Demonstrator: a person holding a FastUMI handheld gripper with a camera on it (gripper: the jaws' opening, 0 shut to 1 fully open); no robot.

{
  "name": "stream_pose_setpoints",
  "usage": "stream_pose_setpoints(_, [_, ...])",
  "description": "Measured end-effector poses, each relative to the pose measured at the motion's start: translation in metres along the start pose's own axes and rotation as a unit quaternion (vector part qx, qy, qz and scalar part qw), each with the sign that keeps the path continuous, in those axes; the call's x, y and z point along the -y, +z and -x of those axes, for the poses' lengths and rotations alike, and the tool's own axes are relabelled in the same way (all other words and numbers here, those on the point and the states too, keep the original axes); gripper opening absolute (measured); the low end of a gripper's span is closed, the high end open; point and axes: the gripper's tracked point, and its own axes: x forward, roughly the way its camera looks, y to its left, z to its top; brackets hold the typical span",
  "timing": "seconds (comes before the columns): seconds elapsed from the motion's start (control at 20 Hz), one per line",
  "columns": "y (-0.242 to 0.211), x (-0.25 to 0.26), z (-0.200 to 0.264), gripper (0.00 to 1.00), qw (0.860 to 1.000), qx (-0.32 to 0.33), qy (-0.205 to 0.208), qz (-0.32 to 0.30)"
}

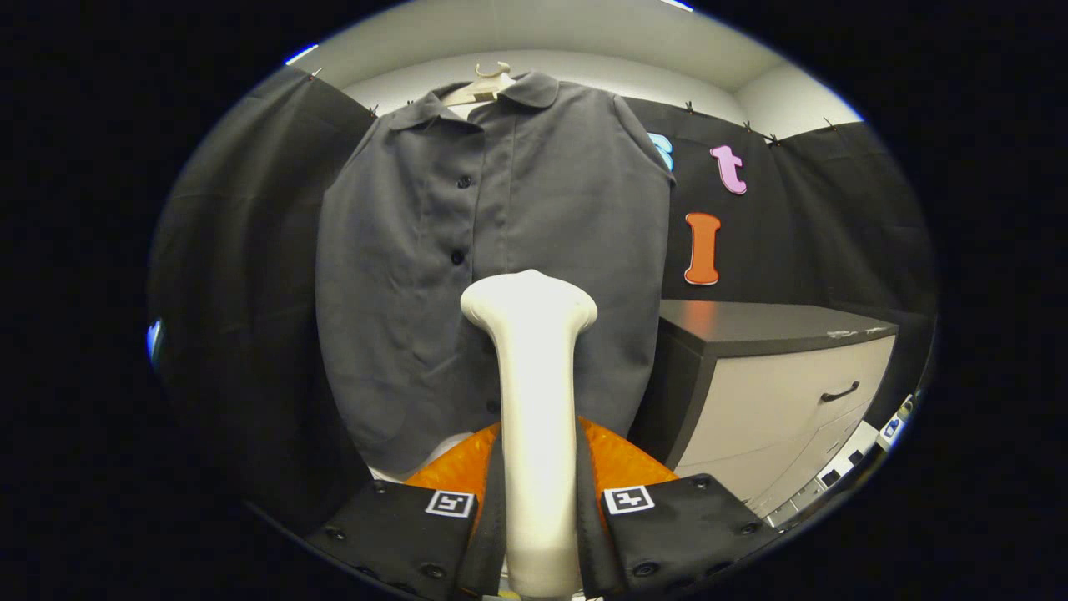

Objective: Iron the clothes twice with a garment steamer, once on the left side and once on the right side.

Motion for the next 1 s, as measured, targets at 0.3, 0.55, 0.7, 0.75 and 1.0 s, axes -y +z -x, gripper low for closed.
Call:
stream_pose_setpoints(0.3, [0.093,-0.019,0.004,0.43,0.996,0.089,0.024,0.009])
stream_pose_setpoints(0.55, [0.149,-0.050,-0.001,0.43,0.987,0.147,0.057,0.005])
stream_pose_setpoints(0.7, [0.169,-0.071,-0.012,0.42,0.984,0.155,0.086,0.011])
stream_pose_setpoints(0.75, [0.171,-0.080,-0.013,0.42,0.983,0.153,0.098,0.013])
stream_pose_setpoints(1.0, [0.176,-0.113,-0.029,0.43,0.978,0.147,0.147,0.017])
